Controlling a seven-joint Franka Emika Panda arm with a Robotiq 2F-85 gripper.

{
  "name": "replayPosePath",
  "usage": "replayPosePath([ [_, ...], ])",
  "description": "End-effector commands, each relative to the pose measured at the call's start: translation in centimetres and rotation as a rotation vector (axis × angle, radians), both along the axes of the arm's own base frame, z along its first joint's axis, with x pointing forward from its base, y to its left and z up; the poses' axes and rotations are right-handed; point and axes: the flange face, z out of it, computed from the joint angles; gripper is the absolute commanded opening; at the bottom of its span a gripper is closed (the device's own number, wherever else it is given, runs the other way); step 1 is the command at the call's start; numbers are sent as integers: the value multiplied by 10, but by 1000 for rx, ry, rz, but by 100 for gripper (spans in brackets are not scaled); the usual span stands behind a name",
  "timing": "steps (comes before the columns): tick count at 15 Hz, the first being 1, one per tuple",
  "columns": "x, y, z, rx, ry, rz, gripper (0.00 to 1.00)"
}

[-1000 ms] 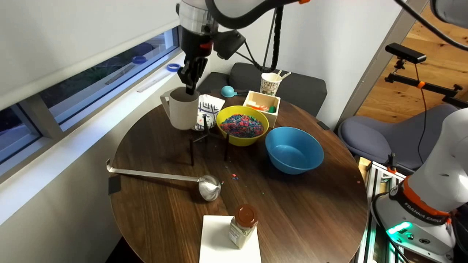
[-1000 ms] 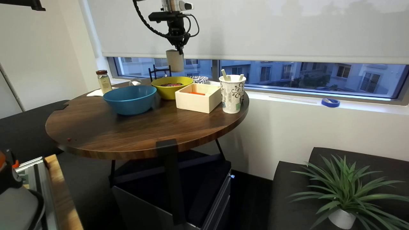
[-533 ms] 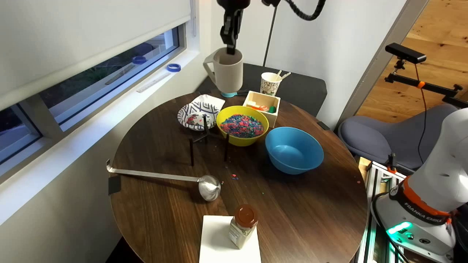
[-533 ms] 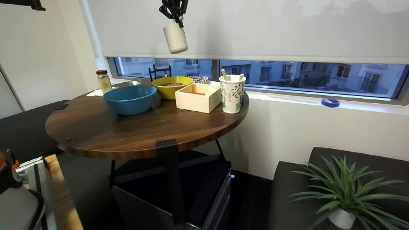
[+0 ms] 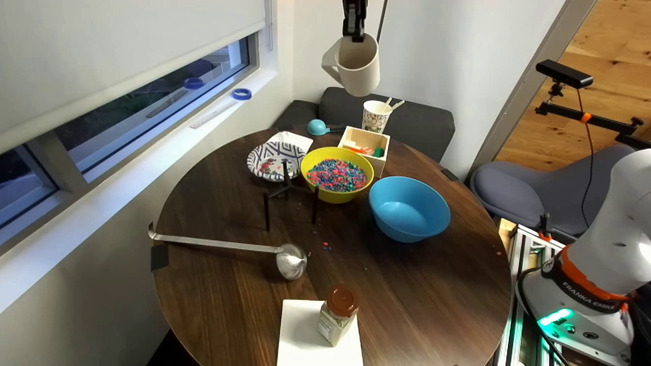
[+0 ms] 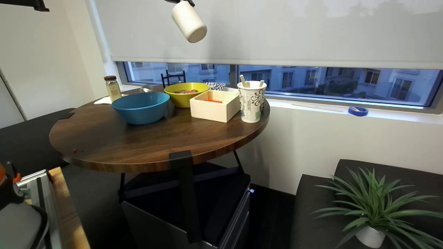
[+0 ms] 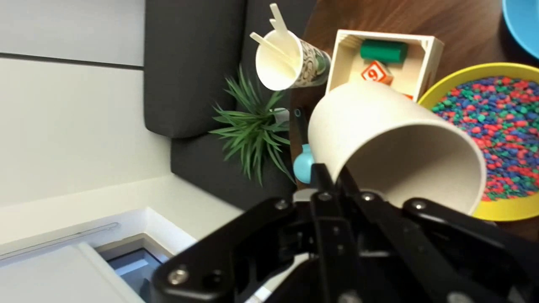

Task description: Pick up the white mug and pour its contents into the yellow bowl, put the white mug at the front of the table, pick up the paper cup and put it in the white mug

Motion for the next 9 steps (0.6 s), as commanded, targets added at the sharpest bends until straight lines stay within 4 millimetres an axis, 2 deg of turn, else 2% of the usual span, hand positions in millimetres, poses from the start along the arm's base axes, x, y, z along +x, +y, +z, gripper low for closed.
replayPosePath([
  [1,-16,16,-17,-199,-24,-29,1],
  [5,-20,22,-43,-398,-61,-97,1],
  [9,-18,21,-78,-579,-91,-206,1],
])
